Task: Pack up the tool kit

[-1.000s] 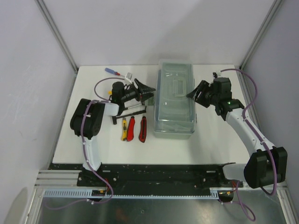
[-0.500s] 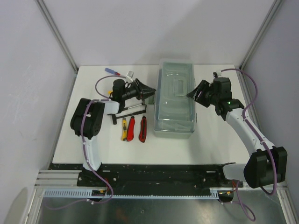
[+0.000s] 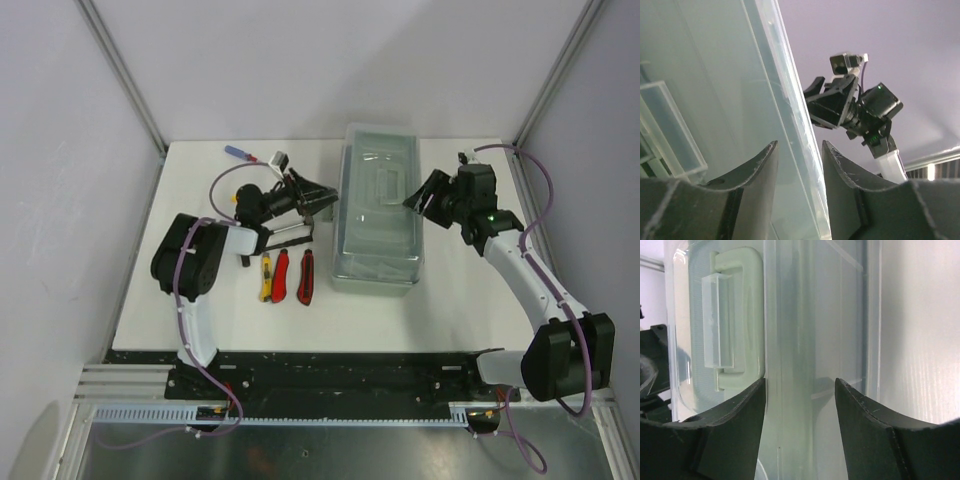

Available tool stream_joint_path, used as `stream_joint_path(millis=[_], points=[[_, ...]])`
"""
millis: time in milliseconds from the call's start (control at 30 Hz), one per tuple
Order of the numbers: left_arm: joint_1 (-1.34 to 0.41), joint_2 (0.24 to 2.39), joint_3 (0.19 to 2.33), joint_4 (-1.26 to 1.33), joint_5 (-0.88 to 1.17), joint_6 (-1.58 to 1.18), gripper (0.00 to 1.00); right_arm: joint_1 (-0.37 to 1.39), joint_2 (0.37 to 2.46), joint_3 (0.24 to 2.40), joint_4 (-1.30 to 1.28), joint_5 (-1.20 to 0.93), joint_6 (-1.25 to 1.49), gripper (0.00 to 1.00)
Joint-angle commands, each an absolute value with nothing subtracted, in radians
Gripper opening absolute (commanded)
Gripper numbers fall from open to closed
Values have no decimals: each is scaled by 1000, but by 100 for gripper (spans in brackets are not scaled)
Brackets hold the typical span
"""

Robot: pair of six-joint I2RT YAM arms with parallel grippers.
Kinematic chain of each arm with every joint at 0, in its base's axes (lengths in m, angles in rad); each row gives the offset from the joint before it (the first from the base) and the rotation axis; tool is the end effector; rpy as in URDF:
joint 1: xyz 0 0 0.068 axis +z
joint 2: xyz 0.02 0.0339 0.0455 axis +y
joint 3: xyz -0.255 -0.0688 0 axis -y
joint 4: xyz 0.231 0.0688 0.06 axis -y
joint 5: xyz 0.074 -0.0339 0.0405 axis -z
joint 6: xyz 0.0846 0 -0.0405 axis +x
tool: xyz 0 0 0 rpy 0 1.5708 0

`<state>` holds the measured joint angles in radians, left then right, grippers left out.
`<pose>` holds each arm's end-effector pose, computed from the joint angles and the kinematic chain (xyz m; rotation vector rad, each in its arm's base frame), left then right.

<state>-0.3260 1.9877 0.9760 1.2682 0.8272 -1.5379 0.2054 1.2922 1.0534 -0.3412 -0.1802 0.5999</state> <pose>0.3814 -0.1947 0.2160 -0.1565 1.7587 -1.9985 0.3102 0.0801 0.2762 0.3276 2.1902 0.6522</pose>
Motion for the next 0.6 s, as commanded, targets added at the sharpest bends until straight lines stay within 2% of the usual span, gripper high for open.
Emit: stream_joint_path(millis=[0,367,567], points=[[-429,1914,948,1457,945,-1569,46,212,1333,1069,-475,-106,508,61],[-462,1899,963,1458,951,-1559,46,205,1306,1194,-529,55,349,63],[-363,1856,935,1445,947,-1532,48,280,1218,1315,-479,209,229,65]])
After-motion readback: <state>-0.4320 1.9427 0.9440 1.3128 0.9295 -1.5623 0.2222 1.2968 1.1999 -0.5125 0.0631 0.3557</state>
